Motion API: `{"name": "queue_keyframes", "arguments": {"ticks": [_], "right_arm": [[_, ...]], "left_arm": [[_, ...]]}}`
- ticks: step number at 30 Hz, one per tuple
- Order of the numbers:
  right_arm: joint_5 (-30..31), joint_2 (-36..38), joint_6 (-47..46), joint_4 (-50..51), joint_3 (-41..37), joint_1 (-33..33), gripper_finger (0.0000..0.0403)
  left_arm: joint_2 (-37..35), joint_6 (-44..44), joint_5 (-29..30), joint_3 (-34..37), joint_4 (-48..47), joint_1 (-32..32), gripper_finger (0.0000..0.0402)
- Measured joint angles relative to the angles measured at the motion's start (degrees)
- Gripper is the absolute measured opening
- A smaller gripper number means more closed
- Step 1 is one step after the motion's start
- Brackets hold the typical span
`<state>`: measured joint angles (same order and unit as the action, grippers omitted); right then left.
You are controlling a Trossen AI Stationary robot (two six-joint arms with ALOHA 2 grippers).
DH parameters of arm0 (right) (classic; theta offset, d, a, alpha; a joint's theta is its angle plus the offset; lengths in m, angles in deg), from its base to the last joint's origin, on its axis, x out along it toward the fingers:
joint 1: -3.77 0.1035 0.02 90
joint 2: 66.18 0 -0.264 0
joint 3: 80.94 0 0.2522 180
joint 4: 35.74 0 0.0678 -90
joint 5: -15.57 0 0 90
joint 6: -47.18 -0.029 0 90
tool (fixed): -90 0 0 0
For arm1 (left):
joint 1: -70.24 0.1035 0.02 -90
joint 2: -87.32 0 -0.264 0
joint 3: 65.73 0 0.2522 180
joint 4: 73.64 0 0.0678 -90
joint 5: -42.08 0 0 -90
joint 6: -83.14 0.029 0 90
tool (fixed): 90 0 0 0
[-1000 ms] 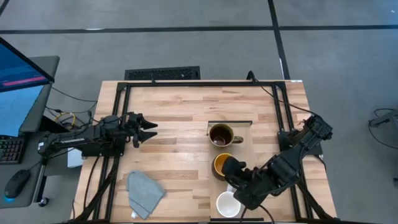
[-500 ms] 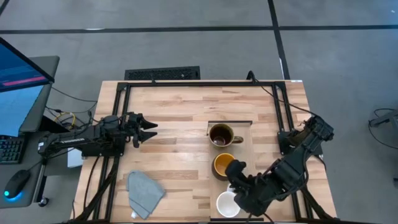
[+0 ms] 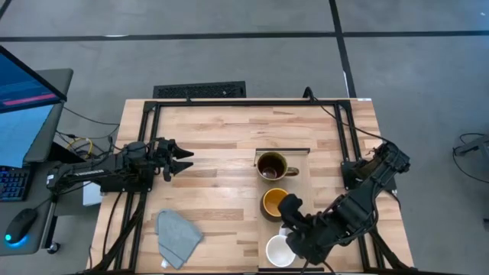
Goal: Stack small to large cups/mugs on shelf
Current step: Put the white mug on the shelf
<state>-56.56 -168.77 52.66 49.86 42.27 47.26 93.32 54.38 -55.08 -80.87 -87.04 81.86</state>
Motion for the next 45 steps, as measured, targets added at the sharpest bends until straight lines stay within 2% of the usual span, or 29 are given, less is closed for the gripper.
{"name": "queue_keyframes", "arguments": {"ticks": [5,10,17,23,33,42,45], "right_arm": [[0.0,0.0,0.0,0.17,0.0,0.0,0.0195],[-1.7,0.0,-0.81,0.17,0.0,0.04,0.0211],[-5.05,0.04,-5.46,0.98,0.0,0.17,0.0209],[-5.65,0.04,-1.15,1.04,0.0,0.52,0.0205],[-8.89,0.04,-2.91,1.13,0.0,0.48,0.0205],[-9.07,-0.38,-2.5,0.97,0.0,-0.13,0.0205],[-11.03,-1.11,-2.49,1.21,-0.13,-0.48,0.0205]], "left_arm": [[0.02,0.0,0.0,0.0,0.0,-0.01,0.0261],[0.0,0.0,0.0,0.0,0.0,0.0,0.0261],[0.0,0.0,0.0,0.0,0.0,0.0,0.0261],[0.0,-0.25,0.0,0.0,0.0,-0.02,0.0261],[0.0,-1.7,0.0,0.0,0.0,0.0,0.0261],[0.01,-1.87,0.0,0.0,0.0,-0.02,0.0261],[0.0,-1.92,0.0,0.0,0.0,-0.02,0.0261]]}}
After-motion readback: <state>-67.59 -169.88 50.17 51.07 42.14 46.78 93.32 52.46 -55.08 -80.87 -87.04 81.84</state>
